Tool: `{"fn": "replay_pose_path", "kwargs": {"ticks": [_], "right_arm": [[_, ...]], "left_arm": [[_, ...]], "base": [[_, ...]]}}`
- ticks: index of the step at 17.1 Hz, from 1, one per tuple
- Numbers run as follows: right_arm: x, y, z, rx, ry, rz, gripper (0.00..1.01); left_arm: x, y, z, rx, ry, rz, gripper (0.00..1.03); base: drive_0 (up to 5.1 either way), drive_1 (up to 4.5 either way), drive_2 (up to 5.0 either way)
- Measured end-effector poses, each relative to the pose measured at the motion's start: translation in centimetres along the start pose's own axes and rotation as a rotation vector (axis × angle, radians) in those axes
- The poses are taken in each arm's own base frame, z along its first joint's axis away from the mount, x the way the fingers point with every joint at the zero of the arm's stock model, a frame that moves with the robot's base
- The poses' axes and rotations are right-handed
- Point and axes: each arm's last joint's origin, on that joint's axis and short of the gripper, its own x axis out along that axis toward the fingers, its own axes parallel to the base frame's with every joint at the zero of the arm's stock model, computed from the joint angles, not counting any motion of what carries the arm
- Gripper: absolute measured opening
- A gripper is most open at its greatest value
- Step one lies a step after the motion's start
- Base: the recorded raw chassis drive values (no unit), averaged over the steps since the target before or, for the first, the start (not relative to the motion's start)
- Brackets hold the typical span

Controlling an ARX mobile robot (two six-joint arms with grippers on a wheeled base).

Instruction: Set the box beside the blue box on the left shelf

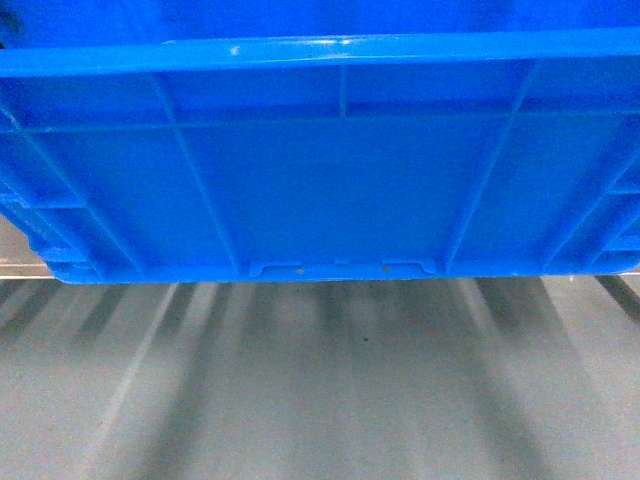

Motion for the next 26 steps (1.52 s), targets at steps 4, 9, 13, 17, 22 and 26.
{"fn": "replay_pose_path", "kwargs": {"ticks": [4,9,13,17,22,26], "right_arm": [[0.00,0.00,0.01,0.000,-0.001,0.000,0.09],[0.00,0.00,0.01,0.000,-0.001,0.000,0.09],[0.00,0.00,0.00,0.000,0.000,0.000,0.09],[0.00,0.00,0.05,0.001,-0.006,0.000,0.09],[0.06,0.01,-0.03,0.000,-0.001,0.000,0.09],[0.05,0.01,-0.04,-0.001,0.001,0.000,0.09]], "left_arm": [[0.00,0.00,0.01,0.000,-0.001,0.001,0.09],[0.00,0.00,0.01,0.000,-0.001,0.000,0.09],[0.00,0.00,0.02,0.000,-0.002,0.000,0.09],[0.00,0.00,0.08,-0.001,-0.008,0.001,0.09],[0.01,0.00,0.03,0.000,-0.004,0.000,0.09],[0.01,0.00,0.00,0.001,0.000,0.001,0.09]], "base": [[0.1,4.30,-4.0],[0.1,4.30,-4.0],[0.1,4.26,-4.1],[0.0,3.19,-3.1],[0.0,0.00,0.0],[0.0,0.00,0.0]]}}
